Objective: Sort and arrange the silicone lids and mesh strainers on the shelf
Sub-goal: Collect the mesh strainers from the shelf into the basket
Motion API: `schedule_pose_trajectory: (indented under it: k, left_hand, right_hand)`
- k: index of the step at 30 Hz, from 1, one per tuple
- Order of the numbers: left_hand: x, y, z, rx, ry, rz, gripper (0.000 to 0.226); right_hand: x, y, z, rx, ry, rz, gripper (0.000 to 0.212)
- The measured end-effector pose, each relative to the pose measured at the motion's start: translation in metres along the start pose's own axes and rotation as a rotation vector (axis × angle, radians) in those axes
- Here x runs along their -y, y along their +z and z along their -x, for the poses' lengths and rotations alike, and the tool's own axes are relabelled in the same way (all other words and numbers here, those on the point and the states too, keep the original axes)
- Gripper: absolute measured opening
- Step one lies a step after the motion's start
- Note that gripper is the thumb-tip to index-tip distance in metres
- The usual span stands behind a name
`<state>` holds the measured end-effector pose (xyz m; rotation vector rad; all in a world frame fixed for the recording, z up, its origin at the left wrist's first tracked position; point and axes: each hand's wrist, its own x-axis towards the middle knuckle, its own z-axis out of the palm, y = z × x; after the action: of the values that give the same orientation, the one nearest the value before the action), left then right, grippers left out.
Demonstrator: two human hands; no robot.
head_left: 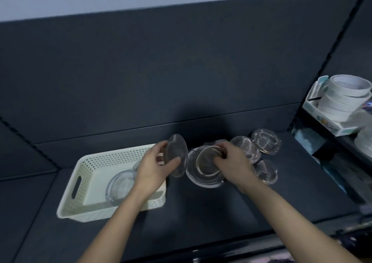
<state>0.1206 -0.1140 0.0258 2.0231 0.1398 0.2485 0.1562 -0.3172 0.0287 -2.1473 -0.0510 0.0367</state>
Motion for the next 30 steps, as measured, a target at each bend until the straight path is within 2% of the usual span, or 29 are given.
schedule_pose_trajectory:
  k: [6,9,12,16,20,23,30]
  left_hand:
    - [0.042,-0.07,-0.002,-0.135,-0.09,-0.287,0.061]
    - [0.057,-0.091,-0.002,-0.126,-0.14,-0.419,0.064]
    - [0.069,-0.104,-0.001,-0.05,-0.228,-0.467,0.055]
    - [0.079,-0.11,0.003,-0.03,-0.272,-0.44,0.044]
    - [0.076,-0.099,0.001,-0.072,-0.179,-0.374,0.038]
    - [0.061,-0.084,-0.002,-0.099,-0.073,-0.322,0.033]
    - [0.027,-0.02,-0.018,0.05,0.086,-0.284,0.031]
  right_hand:
    - [0.039,0.08,-0.007,0.086,-0.024,0.053,0.02]
    - [0.052,0.107,-0.01,0.127,-0.019,0.09,0.013]
    - [0.059,0.125,-0.01,0.171,-0.018,0.14,0.012]
    - [0.063,0.139,-0.009,0.22,-0.054,0.217,0.022]
    - [0.062,0.132,-0.008,0.274,-0.102,0.181,0.041]
    - [0.051,0.116,-0.008,0.215,-0.132,0.151,0.046]
    - [0.002,0.048,-0.018,-0.002,-0.105,0.24,0.014]
